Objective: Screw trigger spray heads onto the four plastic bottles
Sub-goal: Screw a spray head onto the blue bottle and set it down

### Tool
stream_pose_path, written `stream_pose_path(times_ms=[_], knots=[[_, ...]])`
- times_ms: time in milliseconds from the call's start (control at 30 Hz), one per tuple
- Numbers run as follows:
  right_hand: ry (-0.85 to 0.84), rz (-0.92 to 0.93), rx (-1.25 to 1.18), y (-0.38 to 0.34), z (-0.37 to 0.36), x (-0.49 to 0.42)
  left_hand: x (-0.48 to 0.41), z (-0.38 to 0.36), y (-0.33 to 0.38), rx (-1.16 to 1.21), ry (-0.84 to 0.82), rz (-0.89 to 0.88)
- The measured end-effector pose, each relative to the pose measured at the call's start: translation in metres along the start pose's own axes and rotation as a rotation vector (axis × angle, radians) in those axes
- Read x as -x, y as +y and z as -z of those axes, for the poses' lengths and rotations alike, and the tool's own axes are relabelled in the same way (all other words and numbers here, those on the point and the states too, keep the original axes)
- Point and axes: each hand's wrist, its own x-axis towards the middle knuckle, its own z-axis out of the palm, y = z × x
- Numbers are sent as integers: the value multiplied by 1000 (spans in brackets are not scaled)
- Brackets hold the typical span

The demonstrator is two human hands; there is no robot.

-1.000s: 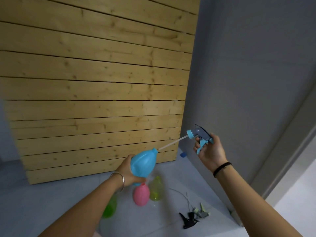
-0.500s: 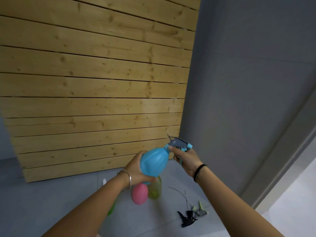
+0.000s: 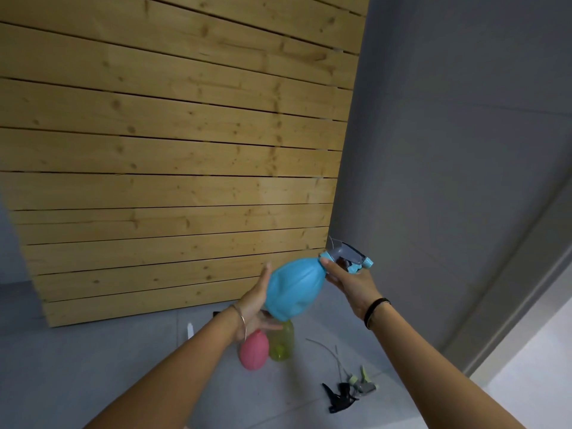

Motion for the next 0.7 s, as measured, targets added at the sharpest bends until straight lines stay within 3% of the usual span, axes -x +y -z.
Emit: stream_pose_path(times_ms=[67,167,300,400,467,600,700], knots=[[10,15,1,0,-1,-1,-2,-3,2,76,75,53],[22,16,-40,2,-2,-4,-5,-9,4,107,159,-4],[83,-19,-124,6,5,-7,-4,-5,11,289,-11,-76],[35,-53,-164,9,9,-9,1,-2,9,130,-130,78],[5,-68,-144,10,8,-8,1,0,7,105,-138,163],[27,-104,-165,11,9,-8,-1,0,10,222,-91,-94],[9,-120,-172,11,7,-7,4,-3,13,196,-162,28]])
